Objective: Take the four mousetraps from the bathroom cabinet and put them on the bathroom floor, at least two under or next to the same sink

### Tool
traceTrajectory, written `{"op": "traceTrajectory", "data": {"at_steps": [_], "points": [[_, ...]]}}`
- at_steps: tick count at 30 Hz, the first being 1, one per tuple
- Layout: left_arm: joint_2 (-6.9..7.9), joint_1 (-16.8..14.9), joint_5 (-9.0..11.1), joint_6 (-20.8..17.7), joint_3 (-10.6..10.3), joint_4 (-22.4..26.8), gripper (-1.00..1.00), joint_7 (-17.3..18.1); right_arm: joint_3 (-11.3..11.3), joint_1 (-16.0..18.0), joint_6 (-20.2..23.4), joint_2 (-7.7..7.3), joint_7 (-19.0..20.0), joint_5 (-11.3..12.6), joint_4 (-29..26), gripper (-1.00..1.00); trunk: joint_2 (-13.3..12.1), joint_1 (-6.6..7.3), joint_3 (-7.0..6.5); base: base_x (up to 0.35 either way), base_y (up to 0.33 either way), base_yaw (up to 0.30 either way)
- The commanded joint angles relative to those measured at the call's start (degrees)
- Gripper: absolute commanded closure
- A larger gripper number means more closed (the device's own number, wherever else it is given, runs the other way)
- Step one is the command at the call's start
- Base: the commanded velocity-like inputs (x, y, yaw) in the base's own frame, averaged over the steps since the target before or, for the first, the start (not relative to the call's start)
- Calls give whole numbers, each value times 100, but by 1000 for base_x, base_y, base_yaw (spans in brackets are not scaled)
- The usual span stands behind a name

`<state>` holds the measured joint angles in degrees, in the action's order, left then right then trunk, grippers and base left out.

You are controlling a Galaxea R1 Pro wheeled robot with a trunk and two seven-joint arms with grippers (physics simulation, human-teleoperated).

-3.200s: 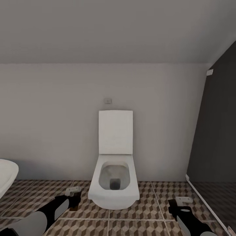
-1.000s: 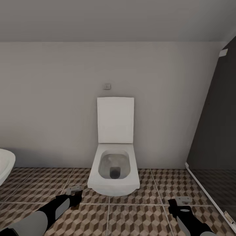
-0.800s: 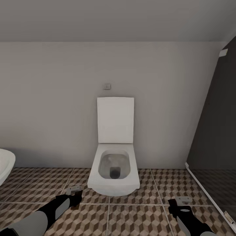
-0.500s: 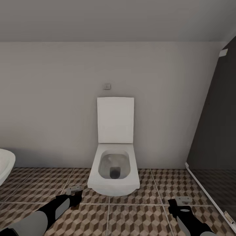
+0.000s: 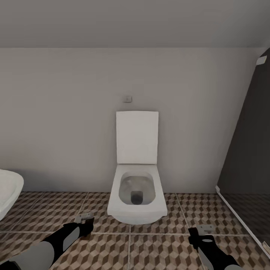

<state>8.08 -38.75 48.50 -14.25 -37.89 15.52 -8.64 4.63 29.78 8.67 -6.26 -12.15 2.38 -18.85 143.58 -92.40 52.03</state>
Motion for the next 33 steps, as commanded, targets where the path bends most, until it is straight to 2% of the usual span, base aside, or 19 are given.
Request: {"op": "traceTrajectory", "data": {"at_steps": [1, 7, 25, 33], "points": [[8, -1, 46, -25, -51, 25, 100, -70, 47, 1, 38, -2, -33, 45, -13, 100, 3, 1, 6, 0, 147, 0], [2, -1, 46, -25, -51, 22, 100, -76, 47, 1, 38, -1, -40, 51, -13, 100, 3, 1, 6, 22, 46, 0], [15, -1, 46, -25, -40, 14, 100, -74, 56, 1, 33, -5, -42, 52, -9, 100, 3, 1, 6, 304, 1, 0], [11, -1, 46, -25, -42, 20, 100, -76, 56, 1, 33, -5, -42, 52, -12, 100, 3, 1, 6, 80, 0, 0]]}}
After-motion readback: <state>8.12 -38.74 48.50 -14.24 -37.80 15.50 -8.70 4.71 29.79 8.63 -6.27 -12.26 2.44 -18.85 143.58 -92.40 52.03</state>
